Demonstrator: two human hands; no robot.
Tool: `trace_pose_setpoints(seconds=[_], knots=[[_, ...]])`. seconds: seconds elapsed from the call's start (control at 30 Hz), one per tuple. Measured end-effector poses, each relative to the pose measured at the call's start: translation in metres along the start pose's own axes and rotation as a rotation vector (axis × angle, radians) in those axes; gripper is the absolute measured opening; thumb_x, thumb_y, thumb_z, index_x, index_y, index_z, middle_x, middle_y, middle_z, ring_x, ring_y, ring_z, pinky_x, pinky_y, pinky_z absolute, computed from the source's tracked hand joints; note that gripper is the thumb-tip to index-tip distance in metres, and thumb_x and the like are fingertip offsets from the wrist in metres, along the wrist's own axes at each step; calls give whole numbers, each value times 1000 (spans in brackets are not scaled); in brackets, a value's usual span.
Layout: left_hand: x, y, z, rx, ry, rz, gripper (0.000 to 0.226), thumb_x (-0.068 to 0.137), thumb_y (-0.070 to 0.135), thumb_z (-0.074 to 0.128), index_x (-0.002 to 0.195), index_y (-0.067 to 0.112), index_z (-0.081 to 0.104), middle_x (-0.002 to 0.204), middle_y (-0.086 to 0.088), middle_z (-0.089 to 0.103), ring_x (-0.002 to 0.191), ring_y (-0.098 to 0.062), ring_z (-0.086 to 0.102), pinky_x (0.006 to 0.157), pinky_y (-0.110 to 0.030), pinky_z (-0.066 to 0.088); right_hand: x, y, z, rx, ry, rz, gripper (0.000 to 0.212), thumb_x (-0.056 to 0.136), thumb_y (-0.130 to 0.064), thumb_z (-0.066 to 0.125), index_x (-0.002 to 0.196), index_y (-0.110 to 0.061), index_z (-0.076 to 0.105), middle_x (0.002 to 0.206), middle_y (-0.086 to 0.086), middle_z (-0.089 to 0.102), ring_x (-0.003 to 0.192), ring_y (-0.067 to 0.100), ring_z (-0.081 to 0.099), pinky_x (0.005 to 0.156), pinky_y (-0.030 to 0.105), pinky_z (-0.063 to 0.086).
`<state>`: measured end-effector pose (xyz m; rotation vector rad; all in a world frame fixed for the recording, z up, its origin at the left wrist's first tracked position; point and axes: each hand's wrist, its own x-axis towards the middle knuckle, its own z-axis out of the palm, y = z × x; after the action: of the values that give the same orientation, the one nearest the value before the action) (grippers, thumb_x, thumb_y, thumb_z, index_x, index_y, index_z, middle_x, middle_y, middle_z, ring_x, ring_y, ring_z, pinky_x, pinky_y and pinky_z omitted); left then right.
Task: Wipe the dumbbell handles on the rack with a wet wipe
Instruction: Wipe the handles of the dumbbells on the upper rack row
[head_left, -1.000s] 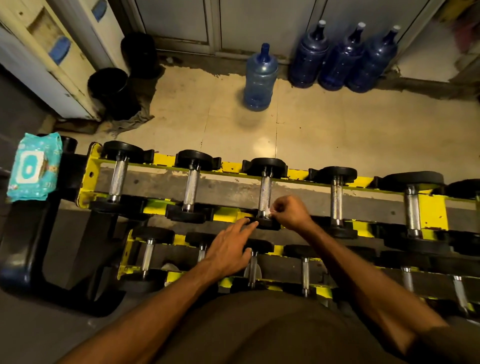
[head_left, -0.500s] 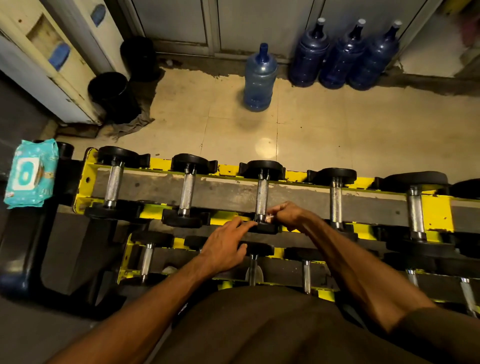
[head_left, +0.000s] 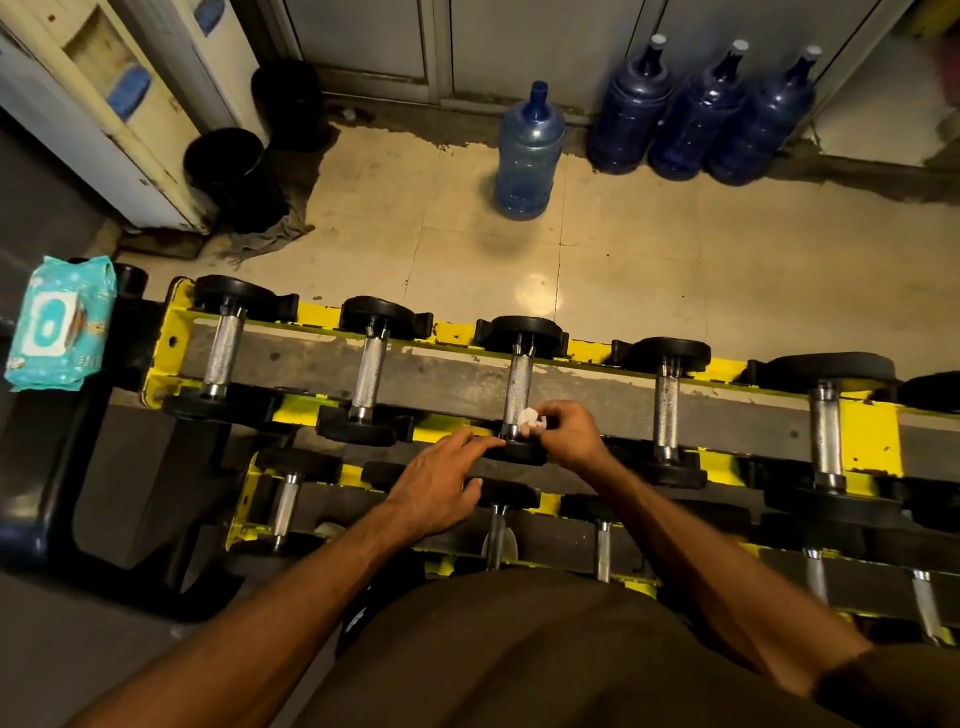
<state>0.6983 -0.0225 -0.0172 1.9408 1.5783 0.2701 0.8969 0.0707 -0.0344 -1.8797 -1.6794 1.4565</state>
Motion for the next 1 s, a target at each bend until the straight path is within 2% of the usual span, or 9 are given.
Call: trace_pose_setpoints(seconds=[0.1, 0.17, 0.3, 0.37, 0.43, 0.57, 0.77, 0.9, 1.0], knots=[[1, 2, 1, -11, -5, -7, 59, 94, 24, 61, 149, 32, 40, 129, 6, 46, 113, -10, 50, 96, -32, 50, -7, -3, -7, -206, 19, -154, 3, 87, -16, 74, 89, -19, 73, 82, -9, 63, 75, 5, 61, 58, 12, 44], [0, 2, 0, -14, -12, 0, 59, 94, 24, 61, 149, 31, 41, 131, 4, 45, 114, -12, 50, 97, -33, 51, -7, -8, -11, -322, 46, -283, 6, 86, -17, 75, 91, -15, 76, 88, -9, 59, 77, 2, 55, 61, 12, 41], [-3, 4, 4, -12, -19, 6, 61, 94, 22, 60, 151, 26, 39, 148, 2, 33, 126, -16, 48, 104, -35, 50, 6, -25, -6, -195, 230, -271, 20, 88, -19, 73, 106, -12, 73, 98, -1, 70, 82, 6, 61, 72, 25, 55], [-4, 3, 8, -8, -26, 18, 64, 93, 22, 60, 152, 24, 38, 153, 1, 27, 132, -19, 46, 107, -37, 48, 6, -28, -5, -192, 291, -299, 29, 89, -17, 71, 118, -15, 66, 101, -2, 68, 88, 9, 62, 73, 23, 53], [-5, 2, 11, 6, -36, 24, 66, 92, 23, 60, 154, 24, 35, 156, 1, 24, 134, -20, 45, 108, -39, 48, 2, -24, -6, -333, 248, -414, 31, 90, -17, 70, 120, -17, 62, 108, 2, 68, 92, 14, 63, 72, 24, 52], [-5, 1, 9, -2, -53, 11, 68, 93, 24, 59, 155, 25, 32, 155, 3, 24, 133, -19, 44, 108, -39, 48, -3, -17, -9, -740, -84, -542, 17, 94, -24, 64, 108, -17, 72, 107, 7, 70, 88, 16, 67, 74, 28, 58], [-3, 4, 7, -17, -60, 3, 66, 95, 23, 58, 155, 25, 33, 151, 4, 29, 133, -15, 41, 109, -36, 46, 16, -41, -16, -555, 196, -404, 10, 90, -14, 69, 101, -14, 70, 95, 1, 68, 85, 16, 62, 70, 27, 50], [-2, 2, 5, -25, -59, -1, 65, 94, 21, 59, 154, 26, 34, 150, 6, 29, 133, -14, 42, 107, -36, 48, 14, -49, -11, -849, -194, -529, 15, 93, -30, 65, 101, -20, 73, 99, 4, 70, 87, 19, 64, 68, 29, 51], [-2, 3, 5, -19, -56, 1, 64, 94, 20, 58, 154, 25, 35, 148, 5, 30, 132, -14, 42, 106, -34, 48, 19, -59, -14, -916, -111, -518, 15, 92, -31, 65, 101, -22, 72, 100, 4, 69, 87, 20, 65, 69, 32, 54]])
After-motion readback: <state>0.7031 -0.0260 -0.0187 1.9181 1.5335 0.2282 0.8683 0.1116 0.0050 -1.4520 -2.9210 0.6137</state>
